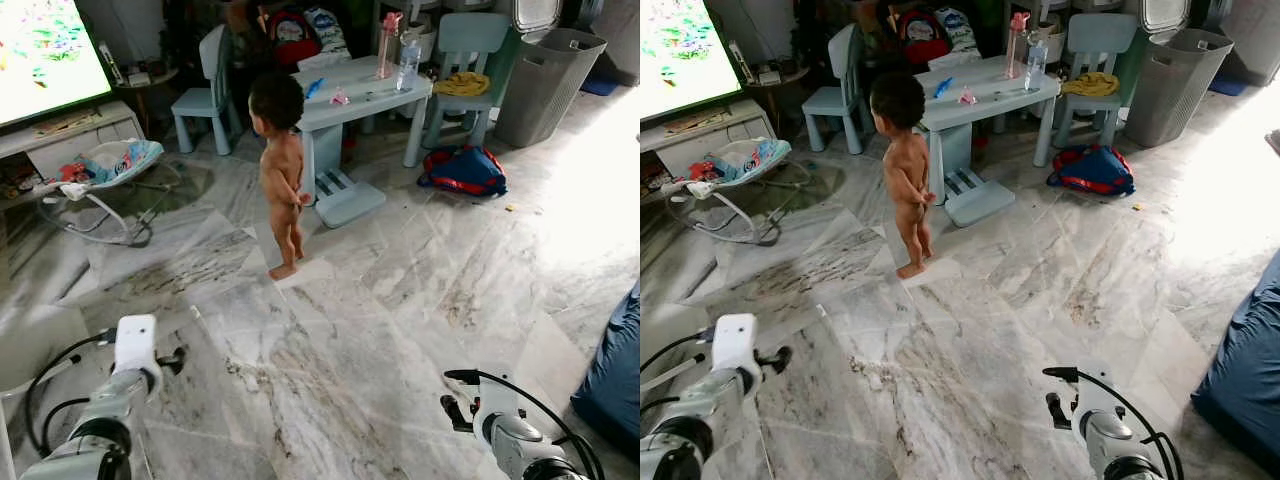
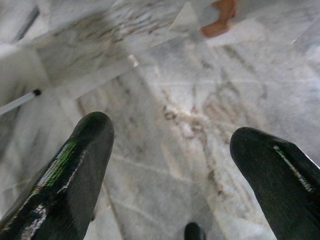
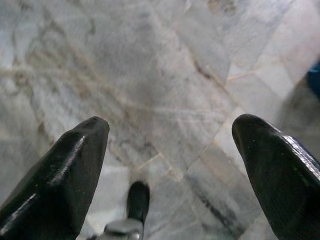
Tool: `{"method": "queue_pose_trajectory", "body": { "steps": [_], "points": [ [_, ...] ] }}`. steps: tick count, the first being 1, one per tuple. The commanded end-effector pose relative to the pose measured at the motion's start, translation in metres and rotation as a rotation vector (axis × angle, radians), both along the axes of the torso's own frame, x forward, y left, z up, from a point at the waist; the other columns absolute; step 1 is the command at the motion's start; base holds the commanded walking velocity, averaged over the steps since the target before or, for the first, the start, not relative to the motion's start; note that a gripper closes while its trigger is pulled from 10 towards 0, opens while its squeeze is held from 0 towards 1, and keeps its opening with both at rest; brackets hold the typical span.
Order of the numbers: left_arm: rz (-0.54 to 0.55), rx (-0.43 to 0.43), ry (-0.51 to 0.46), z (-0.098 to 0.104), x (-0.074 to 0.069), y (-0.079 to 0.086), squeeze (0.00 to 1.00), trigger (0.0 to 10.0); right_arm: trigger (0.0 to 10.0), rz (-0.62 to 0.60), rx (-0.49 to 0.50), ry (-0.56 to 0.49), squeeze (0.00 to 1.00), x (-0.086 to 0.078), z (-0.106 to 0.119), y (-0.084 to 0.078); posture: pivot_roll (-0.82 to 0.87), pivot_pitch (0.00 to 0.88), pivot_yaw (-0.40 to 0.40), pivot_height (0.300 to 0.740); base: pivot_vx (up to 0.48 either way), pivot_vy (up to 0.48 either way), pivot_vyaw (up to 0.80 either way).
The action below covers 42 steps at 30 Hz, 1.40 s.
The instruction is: Hang keys on a hook
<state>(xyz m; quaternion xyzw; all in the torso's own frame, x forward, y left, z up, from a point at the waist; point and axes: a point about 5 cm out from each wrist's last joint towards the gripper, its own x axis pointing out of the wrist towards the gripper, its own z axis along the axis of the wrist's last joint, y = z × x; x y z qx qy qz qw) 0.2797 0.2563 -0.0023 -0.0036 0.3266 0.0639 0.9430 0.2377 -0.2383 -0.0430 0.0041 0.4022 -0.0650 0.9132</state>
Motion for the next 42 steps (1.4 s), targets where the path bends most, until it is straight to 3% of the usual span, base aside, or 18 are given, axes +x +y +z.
{"method": "queue_pose_trajectory", "body": {
  "steps": [1, 3, 9, 13, 16, 19, 23, 28, 29, 32, 35, 39, 42],
  "points": [
    [0.004, -0.002, -0.046, 0.009, 0.008, 0.001, 0.00, 10.0, 10.0, -0.016, -0.001, -0.033, 0.00, 0.005, 0.004, 0.000, -0.03, 0.000, 0.043, 0.740, 0.000, 0.000, 0.00],
    [-0.042, 0.000, -0.148, 0.028, 0.028, -0.006, 0.00, 10.0, 10.0, -0.010, -0.024, -0.073, 0.00, 0.008, 0.007, -0.001, -0.05, 0.000, 0.043, 0.740, 0.000, 0.000, 0.00],
    [-0.114, 0.020, -0.272, 0.056, 0.052, -0.015, 0.00, 10.0, 10.0, -0.011, -0.088, -0.141, 0.00, 0.015, 0.015, -0.004, -0.08, 0.000, 0.047, 0.740, 0.000, 0.000, 0.00],
    [-0.151, -0.018, -0.371, 0.076, 0.065, -0.020, 0.00, 10.0, 10.0, 0.013, -0.096, -0.314, 0.00, 0.071, 0.062, 0.007, -0.09, 0.000, 0.044, 0.740, 0.000, 0.000, 0.00],
    [-0.185, -0.025, -0.423, 0.083, 0.068, -0.021, 0.00, 10.0, 10.0, 0.001, -0.088, -0.361, 0.00, 0.078, 0.072, 0.006, -0.10, 0.000, 0.041, 0.740, 0.000, 0.000, 0.00],
    [-0.237, -0.018, -0.576, 0.107, 0.074, -0.019, 0.00, 10.0, 10.0, 0.007, -0.108, -0.501, 0.00, 0.087, 0.093, -0.003, -0.10, 0.000, 0.034, 0.740, 0.000, 0.000, 0.00],
    [-0.276, -0.031, -0.699, 0.125, 0.075, -0.022, 0.00, 10.0, 10.0, 0.029, -0.108, -0.618, 0.00, 0.098, 0.115, -0.003, -0.09, 0.000, 0.027, 0.740, 0.000, 0.000, 0.00],
    [-0.242, 0.095, -0.825, 0.134, 0.057, -0.018, 0.00, 10.0, 10.0, 0.099, -0.099, -0.753, 0.00, 0.099, 0.137, 0.008, -0.09, 0.000, 0.022, 0.740, 0.000, 0.000, 0.00],
    [-0.300, 0.041, -0.829, 0.131, 0.048, -0.021, 0.00, 10.0, 10.0, 0.106, -0.078, -0.776, 0.00, 0.093, 0.141, 0.013, -0.09, 0.000, 0.019, 0.740, 0.000, 0.000, 0.00],
    [-0.270, 0.065, -0.824, 0.122, 0.028, -0.023, 0.00, 10.0, 10.0, 0.128, -0.063, -0.803, 0.00, 0.075, 0.147, 0.023, -0.09, 0.000, 0.014, 0.740, 0.000, 0.000, 0.00],
    [-0.291, 0.061, -0.818, 0.119, 0.018, -0.027, 0.00, 10.0, 10.0, 0.136, -0.067, -0.819, 0.00, 0.066, 0.151, 0.027, -0.10, 0.000, 0.014, 0.740, 0.000, 0.000, 0.00],
    [-0.271, 0.080, -0.809, 0.122, 0.004, -0.033, 0.00, 10.0, 10.0, 0.108, -0.022, -0.815, 0.00, 0.040, 0.160, 0.033, -0.10, 0.000, 0.025, 0.740, 0.000, 0.000, 0.00],
    [-0.235, 0.048, -0.798, 0.124, 0.000, -0.031, 0.00, 10.0, 10.0, 0.099, 0.015, -0.792, 0.00, 0.034, 0.161, 0.036, -0.12, 0.000, 0.048, 0.740, 0.000, 0.000, 0.00]
  ]
}}
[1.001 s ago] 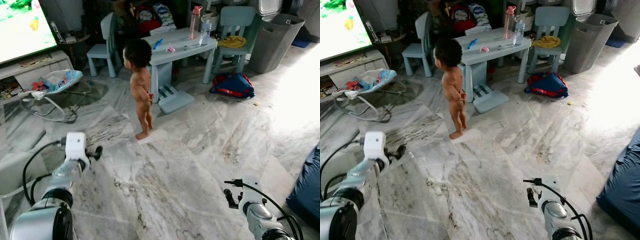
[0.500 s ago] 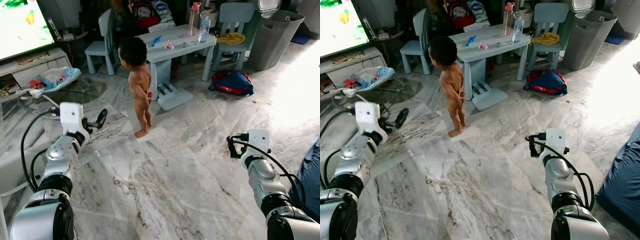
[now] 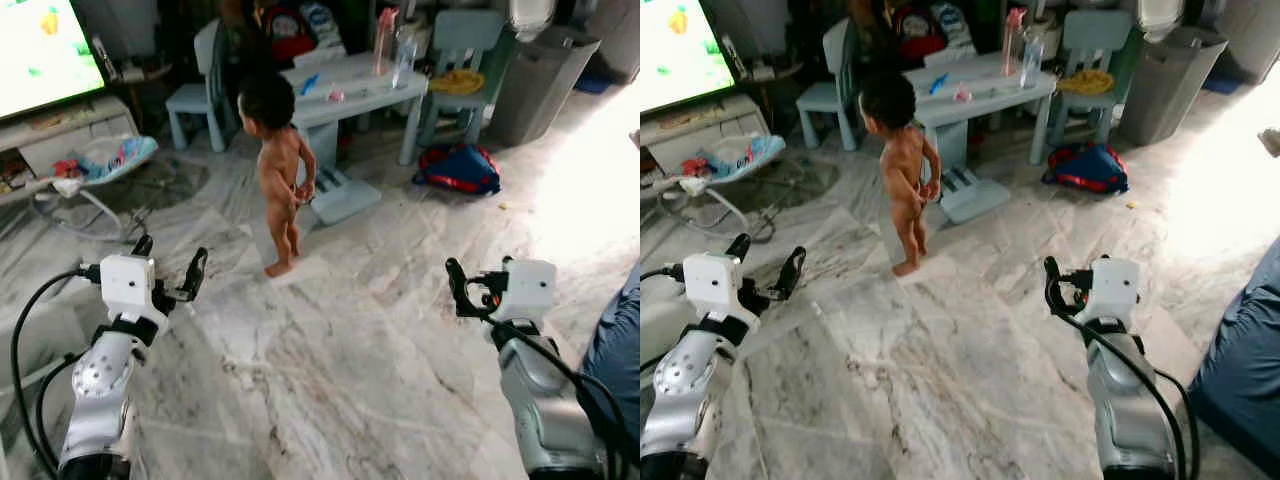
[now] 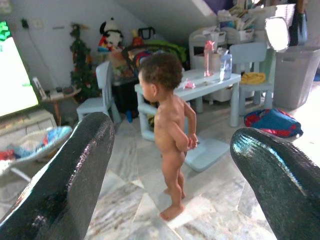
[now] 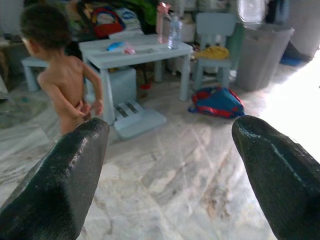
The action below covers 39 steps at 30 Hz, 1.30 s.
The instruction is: Hang keys on a hook
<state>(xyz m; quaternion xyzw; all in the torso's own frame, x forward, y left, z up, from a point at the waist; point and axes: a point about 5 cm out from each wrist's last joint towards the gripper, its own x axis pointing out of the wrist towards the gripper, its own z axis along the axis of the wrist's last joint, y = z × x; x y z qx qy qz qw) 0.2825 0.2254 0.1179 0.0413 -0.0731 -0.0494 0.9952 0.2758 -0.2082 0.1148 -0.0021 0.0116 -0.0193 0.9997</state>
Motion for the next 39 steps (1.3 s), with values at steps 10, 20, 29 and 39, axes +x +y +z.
{"method": "queue_pose_trajectory", "body": {
  "steps": [10, 20, 29, 39],
  "points": [
    [-0.006, -0.019, 0.010, 0.018, -0.009, -0.007, 0.00, 10.0, 10.0, 0.069, 0.110, 0.044, 0.00, -0.009, 0.028, 0.006, -0.12, 0.000, 0.064, 0.740, 0.000, 0.000, 0.00],
    [0.067, 0.025, 0.011, 0.029, -0.011, -0.011, 0.00, 10.0, 10.0, 0.106, 0.112, 0.085, 0.00, -0.011, 0.030, 0.027, -0.10, 0.000, 0.062, 0.740, 0.000, 0.000, 0.00],
    [0.116, 0.001, 0.008, 0.036, -0.026, -0.012, 0.00, 10.0, 10.0, 0.007, 0.116, 0.033, 0.00, -0.015, 0.045, 0.023, -0.07, 0.000, 0.042, 0.740, 0.000, 0.000, 0.00],
    [0.123, 0.045, 0.083, 0.019, -0.036, -0.002, 0.00, 10.0, 10.0, -0.096, 0.054, 0.143, 0.00, -0.045, 0.022, 0.001, -0.08, 0.000, 0.051, 0.740, 0.000, 0.000, 0.00]
  ]
}}
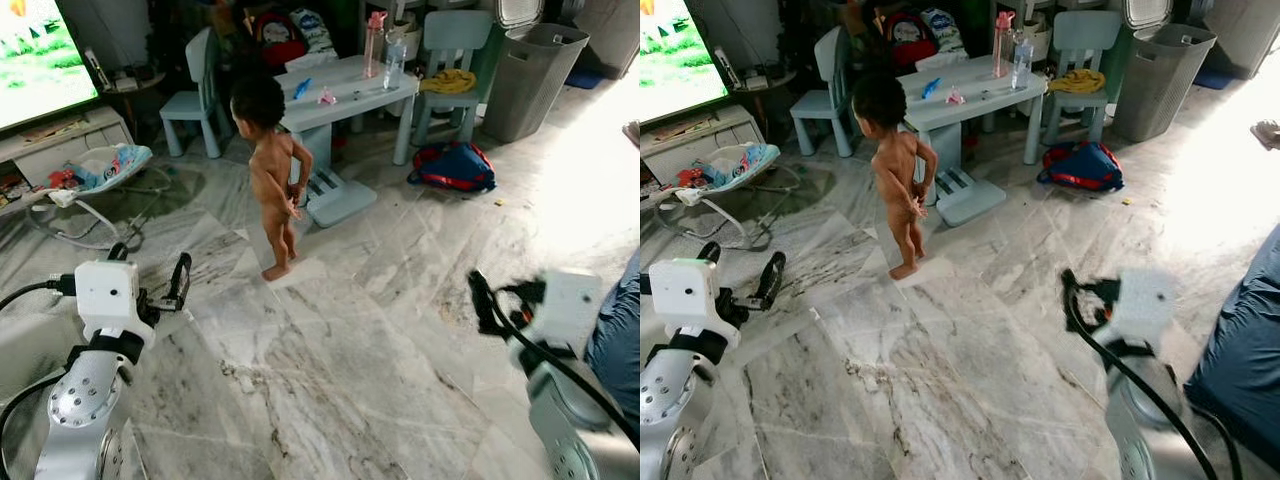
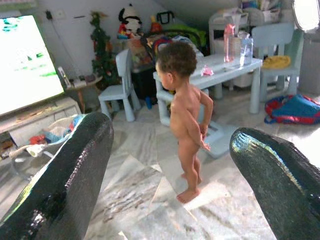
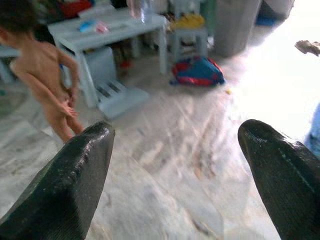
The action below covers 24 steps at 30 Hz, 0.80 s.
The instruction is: Hang keys on a hook
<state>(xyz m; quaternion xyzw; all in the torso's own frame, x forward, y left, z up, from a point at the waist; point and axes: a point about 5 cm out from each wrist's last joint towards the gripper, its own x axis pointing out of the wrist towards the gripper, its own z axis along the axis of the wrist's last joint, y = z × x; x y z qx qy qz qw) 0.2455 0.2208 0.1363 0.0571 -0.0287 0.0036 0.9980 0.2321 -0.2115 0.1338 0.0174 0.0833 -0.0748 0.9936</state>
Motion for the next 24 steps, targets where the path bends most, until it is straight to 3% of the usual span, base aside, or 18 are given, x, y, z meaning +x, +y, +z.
{"method": "queue_pose_trajectory", "body": {
  "steps": [1, 8, 13, 15, 16, 19, 22, 24],
  "points": [
    [0.009, 0.017, 0.001, 0.001, 0.004, 0.002, 0.00, 10.0, 10.0, 0.047, 0.012, 0.020, 0.00, -0.001, 0.001, 0.009, -0.08, 0.000, 0.050, 0.740, 0.000, 0.000, 0.00],
    [0.049, 0.047, -0.058, 0.009, 0.010, 0.012, 0.00, 10.0, 10.0, 0.132, 0.044, -0.016, 0.00, -0.007, 0.003, 0.021, -0.08, 0.000, 0.048, 0.740, 0.000, 0.000, 0.00],
    [0.054, 0.047, -0.078, 0.007, 0.009, 0.013, 0.00, 10.0, 10.0, 0.196, -0.066, -0.086, 0.00, -0.009, 0.008, 0.024, -0.08, 0.000, 0.048, 0.740, 0.000, 0.000, 0.00],
    [0.063, 0.087, -0.136, 0.010, 0.013, 0.010, 0.00, 10.0, 10.0, 0.185, -0.244, -0.159, 0.00, -0.005, 0.018, 0.021, -0.08, 0.000, 0.044, 0.740, 0.000, 0.000, 0.00],
    [0.056, 0.067, -0.181, 0.013, 0.018, 0.005, 0.00, 10.0, 10.0, 0.142, -0.317, -0.212, 0.00, 0.000, 0.027, 0.016, -0.09, 0.000, 0.042, 0.740, 0.000, 0.000, 0.00],
    [0.055, 0.040, -0.202, 0.014, 0.021, 0.002, 0.00, 10.0, 10.0, 0.110, -0.322, -0.236, 0.00, 0.003, 0.033, 0.013, -0.10, 0.000, 0.042, 0.740, 0.000, 0.000, 0.00],
    [0.048, 0.099, -0.266, 0.019, 0.023, -0.002, 0.00, 10.0, 10.0, 0.077, -0.330, -0.270, 0.00, 0.005, 0.039, 0.009, -0.11, 0.000, 0.038, 0.740, 0.000, 0.000, 0.00],
    [0.037, 0.090, -0.295, 0.020, 0.025, -0.006, 0.00, 10.0, 10.0, 0.041, -0.339, -0.282, 0.00, 0.007, 0.039, 0.005, -0.11, 0.000, 0.034, 0.740, 0.000, 0.000, 0.00]
  ]
}}
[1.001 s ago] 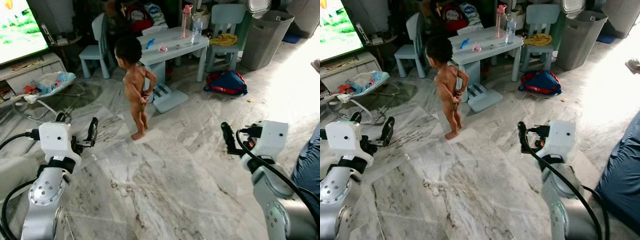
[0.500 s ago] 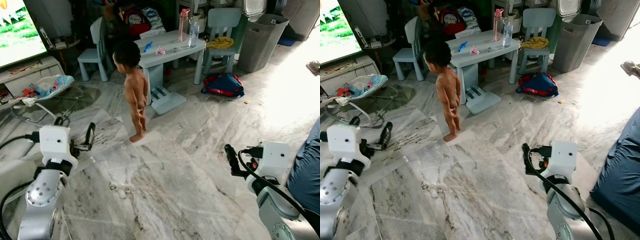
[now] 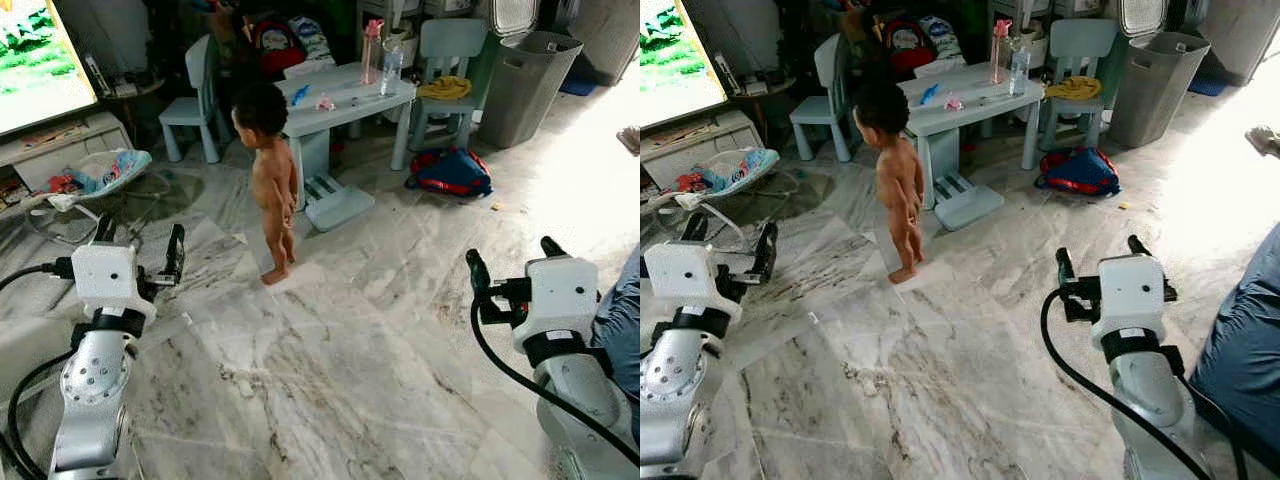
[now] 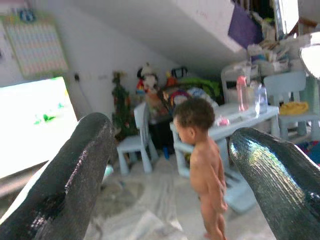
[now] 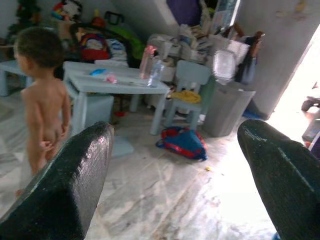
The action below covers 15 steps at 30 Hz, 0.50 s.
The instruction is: Hang keys on a hook
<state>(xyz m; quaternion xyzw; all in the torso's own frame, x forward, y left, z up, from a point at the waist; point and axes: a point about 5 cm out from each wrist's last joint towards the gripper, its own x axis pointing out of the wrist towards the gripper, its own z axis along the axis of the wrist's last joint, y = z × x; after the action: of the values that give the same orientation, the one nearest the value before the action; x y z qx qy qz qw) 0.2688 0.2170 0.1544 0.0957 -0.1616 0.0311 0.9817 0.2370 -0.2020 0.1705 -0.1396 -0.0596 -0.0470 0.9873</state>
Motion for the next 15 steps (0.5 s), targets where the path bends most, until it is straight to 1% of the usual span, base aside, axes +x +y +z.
{"method": "queue_pose_trajectory", "body": {
  "steps": [1, 3, 5, 9, 10, 13, 15],
  "points": [
    [-0.005, 0.013, -0.024, 0.002, 0.002, -0.002, 0.00, 10.0, 10.0, -0.031, -0.003, -0.026, 0.00, 0.002, 0.003, -0.004, -0.11, 0.000, 0.034, 0.740, 0.000, 0.000, 0.00],
    [-0.007, 0.020, -0.035, 0.002, 0.002, -0.004, 0.00, 10.0, 10.0, -0.050, 0.005, -0.026, 0.00, 0.003, 0.001, -0.006, -0.11, 0.000, 0.033, 0.740, 0.000, 0.000, 0.00],
    [-0.018, 0.059, -0.066, 0.004, 0.003, -0.009, 0.00, 10.0, 10.0, -0.086, 0.058, -0.012, 0.00, 0.006, -0.006, -0.009, -0.10, 0.000, 0.034, 0.740, 0.000, 0.000, 0.00],
    [-0.028, 0.073, -0.080, 0.005, 0.002, -0.011, 0.00, 10.0, 10.0, -0.091, 0.066, -0.007, 0.00, 0.007, -0.008, -0.009, -0.10, 0.000, 0.034, 0.740, 0.000, 0.000, 0.00],
    [-0.031, 0.076, -0.089, 0.005, 0.002, -0.012, 0.00, 10.0, 10.0, -0.091, 0.065, 0.005, 0.00, 0.007, -0.010, -0.007, -0.11, 0.000, 0.040, 0.740, 0.000, 0.000, 0.00],
    [-0.041, 0.057, -0.049, -0.002, 0.002, -0.009, 0.00, 10.0, 10.0, -0.079, 0.049, 0.023, 0.00, 0.005, -0.014, -0.001, -0.11, 0.000, 0.044, 0.740, 0.000, 0.000, 0.00],
    [-0.041, 0.057, -0.049, -0.002, 0.002, -0.009, 0.00, 10.0, 10.0, -0.079, 0.049, 0.023, 0.00, 0.005, -0.014, -0.001, -0.11, 0.000, 0.044, 0.740, 0.000, 0.000, 0.00]
  ]
}}
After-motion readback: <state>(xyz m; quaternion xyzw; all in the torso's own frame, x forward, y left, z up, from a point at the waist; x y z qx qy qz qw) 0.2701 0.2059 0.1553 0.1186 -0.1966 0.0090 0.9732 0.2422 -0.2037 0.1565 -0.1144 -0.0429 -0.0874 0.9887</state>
